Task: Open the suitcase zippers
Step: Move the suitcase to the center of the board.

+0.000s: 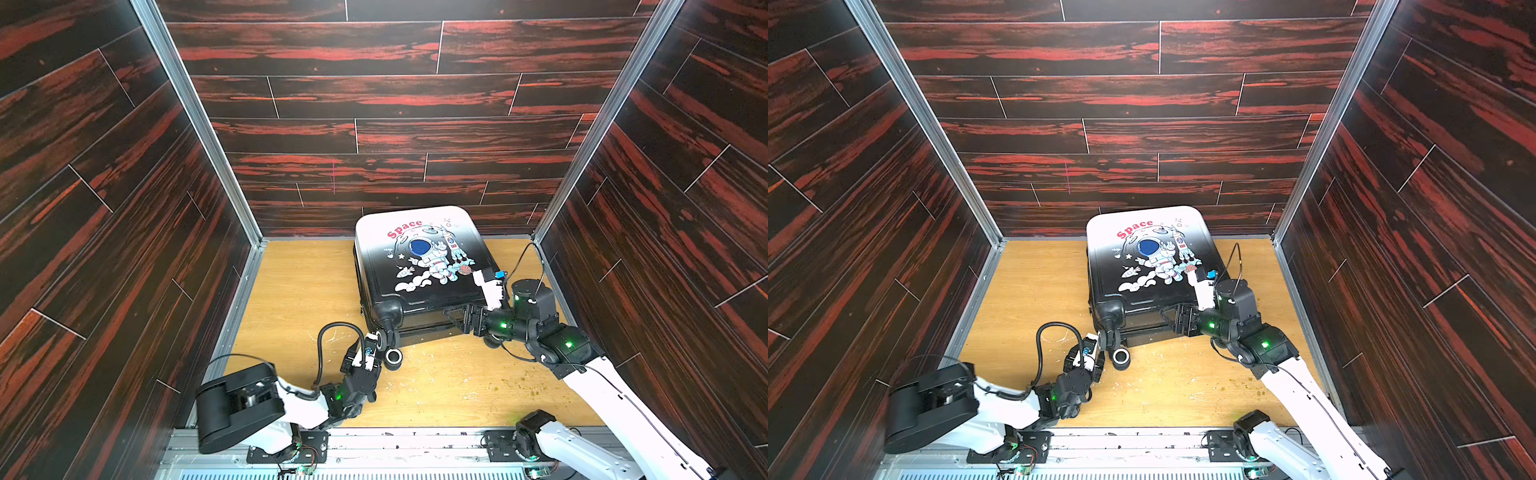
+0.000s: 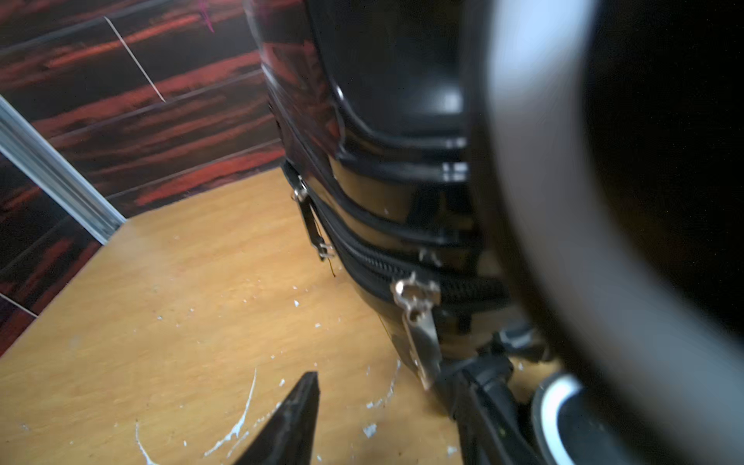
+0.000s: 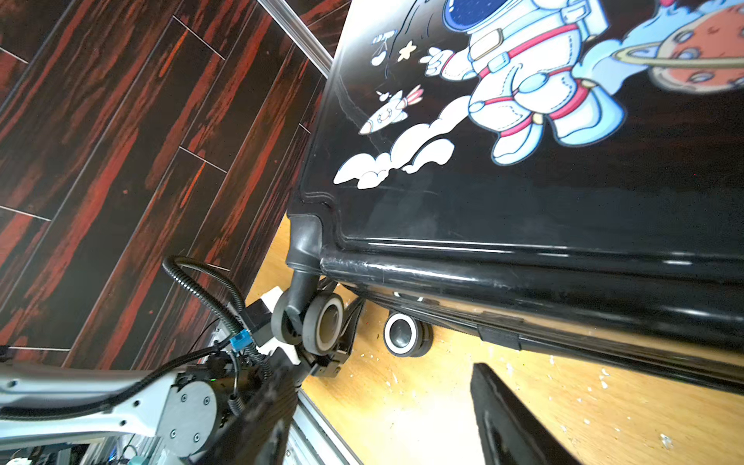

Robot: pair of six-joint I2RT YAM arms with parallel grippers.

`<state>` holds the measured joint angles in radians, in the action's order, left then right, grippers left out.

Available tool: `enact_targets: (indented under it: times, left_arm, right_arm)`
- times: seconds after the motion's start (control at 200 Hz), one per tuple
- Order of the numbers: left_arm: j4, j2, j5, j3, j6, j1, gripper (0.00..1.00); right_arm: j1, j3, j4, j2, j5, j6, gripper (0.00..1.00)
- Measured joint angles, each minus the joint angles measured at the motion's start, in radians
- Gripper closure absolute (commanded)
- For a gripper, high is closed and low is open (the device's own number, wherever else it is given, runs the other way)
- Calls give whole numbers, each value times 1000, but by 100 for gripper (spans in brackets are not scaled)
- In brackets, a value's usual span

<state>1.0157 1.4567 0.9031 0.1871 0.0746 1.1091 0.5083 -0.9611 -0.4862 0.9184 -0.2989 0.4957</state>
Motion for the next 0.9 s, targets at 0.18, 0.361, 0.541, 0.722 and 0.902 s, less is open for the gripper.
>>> enact_targets:
  times: [0.18, 0.361, 0.541, 0.722, 0.902]
  left_arm:
    - [88, 50, -22, 8, -24, -49, 58]
    - [146, 144, -21, 39, -30, -105, 61]
    - [196, 188, -35, 57, -35, -130, 84]
    - [171, 173, -84, 65, -41, -134, 100]
    - [129, 103, -127, 40, -24, -138, 100]
  right_arm:
    - [0, 26, 6, 4, -31, 9, 34]
    - [0, 34, 5, 12, -64, 19, 38]
    - [1, 35, 6, 12, -96, 26, 46]
    - [30, 35, 5, 26, -118, 29, 48]
    - [146, 19, -18, 87, -117, 40, 38]
